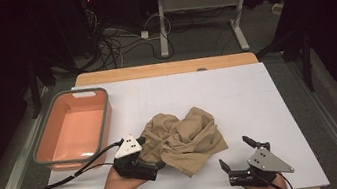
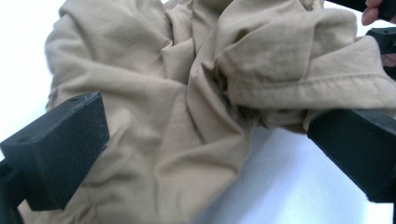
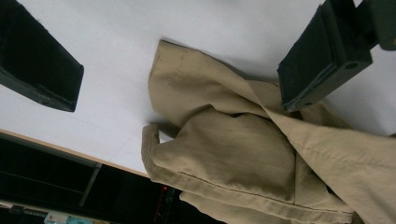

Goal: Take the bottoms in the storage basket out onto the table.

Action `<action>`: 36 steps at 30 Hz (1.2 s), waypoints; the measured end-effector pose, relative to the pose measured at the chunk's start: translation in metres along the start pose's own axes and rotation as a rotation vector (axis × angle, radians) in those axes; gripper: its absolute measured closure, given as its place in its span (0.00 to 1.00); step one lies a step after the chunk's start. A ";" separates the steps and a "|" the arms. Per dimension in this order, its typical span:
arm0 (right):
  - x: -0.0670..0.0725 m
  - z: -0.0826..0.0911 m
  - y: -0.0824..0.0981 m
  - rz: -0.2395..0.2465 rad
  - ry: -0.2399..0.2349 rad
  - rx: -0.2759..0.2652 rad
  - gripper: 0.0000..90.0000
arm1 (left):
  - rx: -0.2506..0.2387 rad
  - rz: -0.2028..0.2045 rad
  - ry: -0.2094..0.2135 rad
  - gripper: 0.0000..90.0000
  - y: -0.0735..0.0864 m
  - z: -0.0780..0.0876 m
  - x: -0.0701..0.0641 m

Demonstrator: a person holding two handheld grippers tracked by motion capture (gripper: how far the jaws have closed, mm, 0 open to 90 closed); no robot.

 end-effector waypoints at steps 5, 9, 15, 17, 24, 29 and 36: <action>0.000 0.000 0.000 0.000 0.002 0.001 0.01 | -0.028 0.023 -0.012 0.00 0.010 0.011 0.006; -0.001 0.000 0.000 -0.001 0.004 -0.001 0.01 | -0.017 0.037 -0.024 0.00 0.017 0.017 0.011; -0.002 0.000 0.000 -0.005 0.007 0.000 0.01 | -0.037 -0.007 -0.074 0.00 0.031 0.025 0.007; -0.003 0.000 -0.001 -0.008 0.008 -0.003 0.01 | -0.054 -0.006 -0.083 0.00 0.034 0.029 0.004; -0.002 -0.003 -0.002 -0.001 -0.005 -0.006 0.01 | -0.094 0.031 -0.096 0.00 0.039 0.046 -0.003; -0.004 0.000 -0.002 0.001 -0.005 -0.010 0.01 | -0.145 0.052 -0.101 0.00 0.037 0.064 -0.005; -0.013 0.008 -0.004 -0.017 0.026 -0.023 0.01 | -0.197 0.088 -0.106 0.00 0.033 0.070 0.017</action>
Point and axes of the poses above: each handheld gripper's, and its own axes: z roughly backward along the jaws, y roughly out of its underside, x roughly to its left, the point moved 7 cm from there along -z, roughly forward along the jaws, and after that the axes turned 4 degrees about -x, right-handed, at the moved point
